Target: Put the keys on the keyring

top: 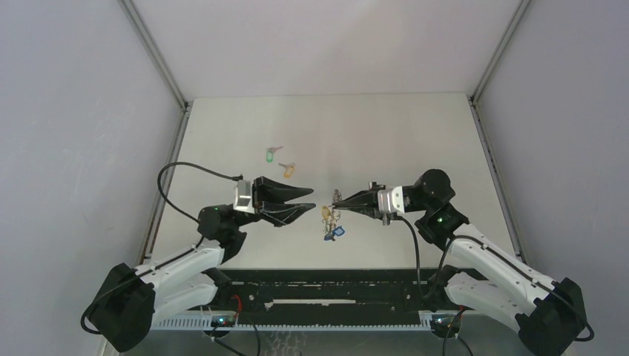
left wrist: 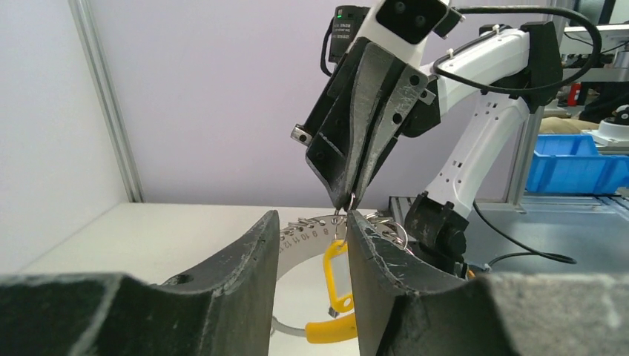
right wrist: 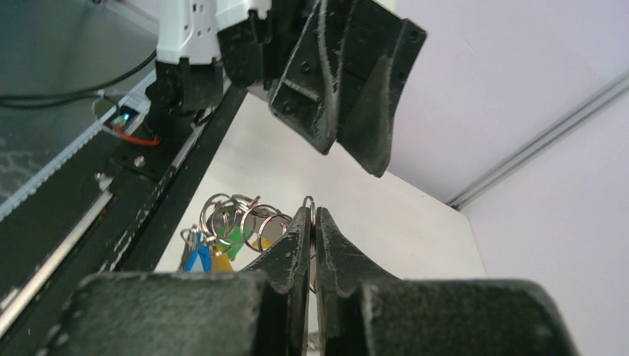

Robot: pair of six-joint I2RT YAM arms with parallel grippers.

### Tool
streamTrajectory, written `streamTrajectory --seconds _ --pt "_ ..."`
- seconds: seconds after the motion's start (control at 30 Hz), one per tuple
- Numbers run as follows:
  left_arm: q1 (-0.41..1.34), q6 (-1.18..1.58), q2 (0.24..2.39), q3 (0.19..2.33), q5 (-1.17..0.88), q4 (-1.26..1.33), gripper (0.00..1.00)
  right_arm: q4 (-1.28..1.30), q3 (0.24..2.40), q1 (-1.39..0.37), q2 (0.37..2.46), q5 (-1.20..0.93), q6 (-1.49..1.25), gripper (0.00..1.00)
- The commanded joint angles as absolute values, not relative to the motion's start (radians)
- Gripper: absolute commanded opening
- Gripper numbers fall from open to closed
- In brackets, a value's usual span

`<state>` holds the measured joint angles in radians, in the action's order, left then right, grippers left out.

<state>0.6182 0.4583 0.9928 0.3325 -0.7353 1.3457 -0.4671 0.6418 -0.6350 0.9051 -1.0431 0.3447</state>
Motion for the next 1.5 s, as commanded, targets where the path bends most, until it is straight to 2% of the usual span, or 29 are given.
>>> streamTrajectory --seconds 0.0,0.2,0.43,0.67,1.47 --pt "0.611 0.426 0.925 0.326 -0.715 1.208 0.44 -0.38 0.688 -0.598 0.917 -1.187 0.545 0.0" --pt "0.618 0.344 0.834 0.323 -0.718 1.04 0.45 -0.188 0.806 -0.546 0.997 -1.324 0.71 0.0" --pt "0.654 0.28 0.813 0.334 -0.707 0.932 0.46 0.0 0.909 -0.542 1.062 -1.37 0.862 0.0" --pt "0.677 0.216 0.808 0.348 -0.675 0.847 0.45 0.034 0.927 -0.542 1.069 -1.392 0.897 0.0" --pt "0.738 0.2 0.841 0.41 -0.701 0.871 0.41 0.083 0.963 -0.558 1.103 -1.416 0.935 0.0"
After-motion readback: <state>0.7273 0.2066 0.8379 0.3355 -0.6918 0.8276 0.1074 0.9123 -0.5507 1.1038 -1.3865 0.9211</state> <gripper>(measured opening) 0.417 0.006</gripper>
